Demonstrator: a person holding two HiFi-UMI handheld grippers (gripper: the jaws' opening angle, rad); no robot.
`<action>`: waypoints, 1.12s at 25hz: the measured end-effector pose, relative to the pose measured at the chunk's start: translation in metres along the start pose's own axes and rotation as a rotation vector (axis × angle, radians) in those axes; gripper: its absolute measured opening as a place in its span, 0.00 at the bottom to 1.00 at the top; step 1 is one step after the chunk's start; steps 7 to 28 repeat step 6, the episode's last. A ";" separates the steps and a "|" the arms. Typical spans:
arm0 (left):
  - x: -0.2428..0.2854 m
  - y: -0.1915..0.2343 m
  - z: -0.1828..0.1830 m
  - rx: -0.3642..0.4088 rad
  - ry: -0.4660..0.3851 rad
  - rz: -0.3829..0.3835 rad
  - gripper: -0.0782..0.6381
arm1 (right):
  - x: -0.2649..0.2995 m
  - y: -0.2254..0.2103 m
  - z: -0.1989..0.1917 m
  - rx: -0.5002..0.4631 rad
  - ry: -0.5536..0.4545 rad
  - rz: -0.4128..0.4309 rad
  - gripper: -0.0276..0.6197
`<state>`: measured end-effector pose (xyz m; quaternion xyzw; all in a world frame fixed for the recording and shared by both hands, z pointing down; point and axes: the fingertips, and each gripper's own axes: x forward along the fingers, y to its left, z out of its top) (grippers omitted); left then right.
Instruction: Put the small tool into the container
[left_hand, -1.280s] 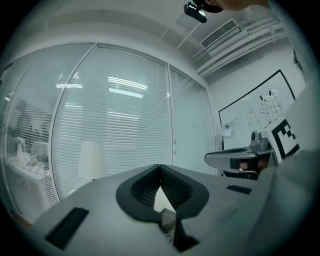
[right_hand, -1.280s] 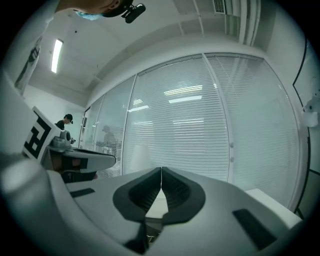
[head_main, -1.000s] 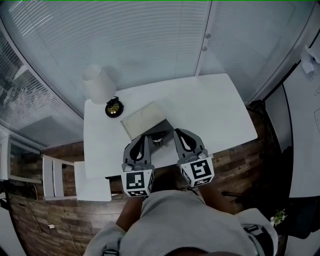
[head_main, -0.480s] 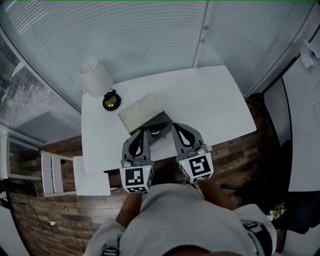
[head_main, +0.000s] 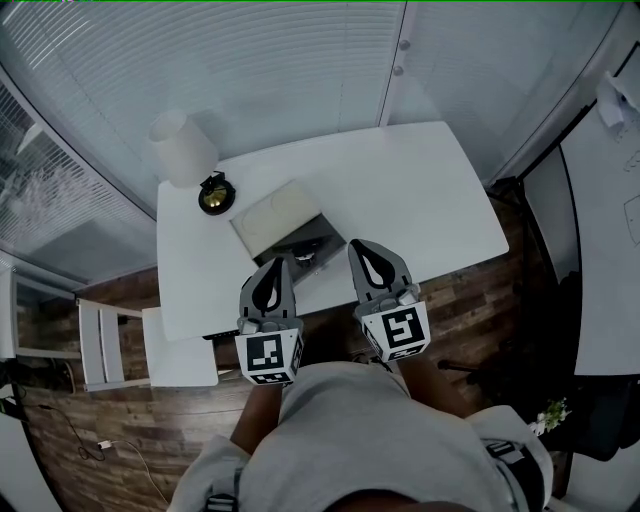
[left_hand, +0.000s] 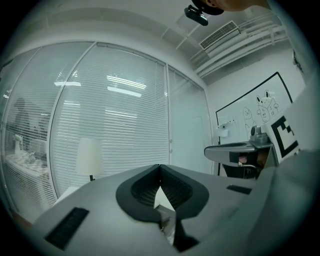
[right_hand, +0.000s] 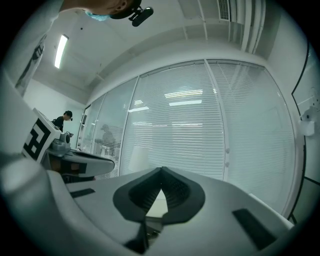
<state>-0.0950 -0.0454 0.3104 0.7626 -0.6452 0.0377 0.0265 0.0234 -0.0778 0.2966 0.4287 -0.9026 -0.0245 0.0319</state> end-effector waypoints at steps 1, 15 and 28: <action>-0.001 -0.001 -0.001 -0.001 0.002 -0.001 0.14 | -0.002 -0.001 -0.001 -0.001 0.001 -0.003 0.08; -0.002 -0.001 -0.001 -0.001 0.003 0.005 0.14 | -0.006 -0.006 0.001 -0.009 0.003 -0.011 0.08; -0.002 -0.001 -0.001 -0.001 0.003 0.005 0.14 | -0.006 -0.006 0.001 -0.009 0.003 -0.011 0.08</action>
